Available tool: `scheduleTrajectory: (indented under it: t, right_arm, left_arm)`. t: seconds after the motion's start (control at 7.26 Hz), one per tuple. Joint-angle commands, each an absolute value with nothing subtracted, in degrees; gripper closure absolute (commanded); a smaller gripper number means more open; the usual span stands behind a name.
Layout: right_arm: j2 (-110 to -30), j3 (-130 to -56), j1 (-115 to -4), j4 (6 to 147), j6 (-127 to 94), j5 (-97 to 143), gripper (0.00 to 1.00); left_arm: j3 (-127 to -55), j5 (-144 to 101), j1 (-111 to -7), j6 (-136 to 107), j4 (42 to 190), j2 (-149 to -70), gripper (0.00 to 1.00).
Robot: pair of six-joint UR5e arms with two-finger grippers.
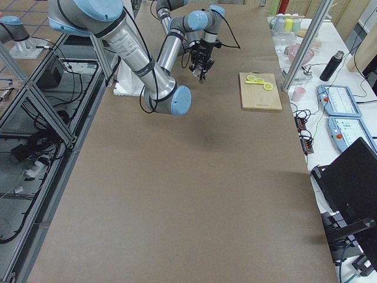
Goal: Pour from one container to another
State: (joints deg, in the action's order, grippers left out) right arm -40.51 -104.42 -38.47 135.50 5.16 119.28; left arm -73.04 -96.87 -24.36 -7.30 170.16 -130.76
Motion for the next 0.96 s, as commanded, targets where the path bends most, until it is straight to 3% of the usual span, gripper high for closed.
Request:
scheduleTrajectory:
  t: [0.0,0.41,0.83]
  right_arm:
    - [-44.29,-107.66,-40.06,129.4,4.75,119.53,1.0]
    - [-53.75,-113.62,-43.32,117.74,4.66,119.53,1.0]
    - [-67.97,-114.43,-48.06,98.26,4.66,122.16,1.0]
  left_arm:
    - [-73.04,-97.55,-24.43,-7.29,170.24,-131.04,1.0]
    - [-73.65,-97.65,-24.52,-7.29,170.68,-131.31,1.0]
    - [-73.83,-97.65,-24.87,-7.38,173.22,-130.96,1.0]
